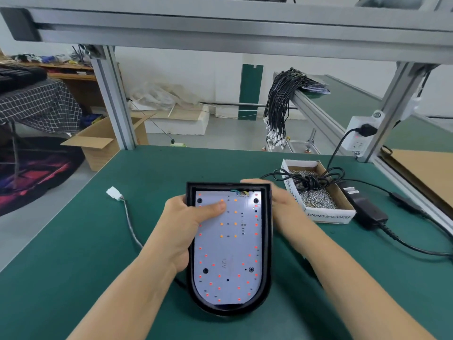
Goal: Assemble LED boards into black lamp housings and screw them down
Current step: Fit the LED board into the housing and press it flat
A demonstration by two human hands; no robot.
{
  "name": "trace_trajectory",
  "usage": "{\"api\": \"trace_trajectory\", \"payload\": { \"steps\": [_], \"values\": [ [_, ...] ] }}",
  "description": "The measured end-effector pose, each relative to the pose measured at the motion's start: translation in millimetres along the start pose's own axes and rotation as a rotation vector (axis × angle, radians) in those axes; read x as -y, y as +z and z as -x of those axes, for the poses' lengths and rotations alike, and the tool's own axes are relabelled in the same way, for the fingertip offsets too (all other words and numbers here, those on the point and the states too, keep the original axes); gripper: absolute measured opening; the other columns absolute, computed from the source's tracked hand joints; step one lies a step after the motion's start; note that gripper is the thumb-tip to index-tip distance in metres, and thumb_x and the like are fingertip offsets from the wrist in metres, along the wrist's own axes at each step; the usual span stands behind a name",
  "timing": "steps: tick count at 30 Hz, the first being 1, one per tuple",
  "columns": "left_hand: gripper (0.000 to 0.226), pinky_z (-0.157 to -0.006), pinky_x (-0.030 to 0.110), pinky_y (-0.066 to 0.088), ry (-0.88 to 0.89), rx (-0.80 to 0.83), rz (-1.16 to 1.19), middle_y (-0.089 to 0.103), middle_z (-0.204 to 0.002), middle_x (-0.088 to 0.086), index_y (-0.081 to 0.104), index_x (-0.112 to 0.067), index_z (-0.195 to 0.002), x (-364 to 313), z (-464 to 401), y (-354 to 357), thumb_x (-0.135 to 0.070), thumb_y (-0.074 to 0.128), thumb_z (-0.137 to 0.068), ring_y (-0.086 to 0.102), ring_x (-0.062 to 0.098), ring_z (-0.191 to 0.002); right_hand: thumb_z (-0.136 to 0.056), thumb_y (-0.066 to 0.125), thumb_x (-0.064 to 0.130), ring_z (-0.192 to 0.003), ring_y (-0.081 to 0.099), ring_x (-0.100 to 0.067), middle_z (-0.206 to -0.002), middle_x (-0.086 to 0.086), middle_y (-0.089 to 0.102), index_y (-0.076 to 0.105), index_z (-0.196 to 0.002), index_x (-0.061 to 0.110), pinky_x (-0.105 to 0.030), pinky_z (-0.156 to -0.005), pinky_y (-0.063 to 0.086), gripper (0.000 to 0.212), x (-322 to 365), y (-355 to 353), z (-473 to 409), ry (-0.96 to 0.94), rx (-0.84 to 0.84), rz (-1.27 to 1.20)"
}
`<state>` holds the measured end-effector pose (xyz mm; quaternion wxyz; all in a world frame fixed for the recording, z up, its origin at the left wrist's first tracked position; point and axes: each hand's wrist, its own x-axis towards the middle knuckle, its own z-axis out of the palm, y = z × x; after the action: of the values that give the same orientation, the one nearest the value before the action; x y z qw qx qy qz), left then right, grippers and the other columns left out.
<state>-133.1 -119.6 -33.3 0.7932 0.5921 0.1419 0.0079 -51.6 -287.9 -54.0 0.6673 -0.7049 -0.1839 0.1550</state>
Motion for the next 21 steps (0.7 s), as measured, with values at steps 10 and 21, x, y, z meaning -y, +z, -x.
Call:
{"api": "trace_trajectory", "payload": {
  "steps": [10,21],
  "values": [
    [0.011,-0.055,0.033,0.057,0.123,-0.011,0.053,0.075,-0.086,0.016,0.073,-0.002,-0.087,3.5,15.1,9.4,0.004,0.069,-0.078,0.073,0.030,-0.073,-0.082,0.072,0.012,-0.078,0.066,-0.011,-0.083,0.004,0.073,0.073,-0.087,0.018,-0.028,-0.076,0.052,0.007,18.7,14.8,29.4,-0.111,-0.225,0.013],
    [0.012,-0.053,0.030,0.056,0.254,-0.202,0.161,0.075,-0.078,0.011,0.077,-0.012,-0.070,1.7,20.9,17.5,0.000,0.075,-0.072,0.073,0.027,-0.066,-0.090,0.065,0.017,-0.057,0.052,0.000,-0.062,0.016,0.063,0.063,-0.072,0.021,-0.016,-0.057,0.042,0.019,19.5,48.3,36.4,-0.211,-0.472,0.058]
  ]
}}
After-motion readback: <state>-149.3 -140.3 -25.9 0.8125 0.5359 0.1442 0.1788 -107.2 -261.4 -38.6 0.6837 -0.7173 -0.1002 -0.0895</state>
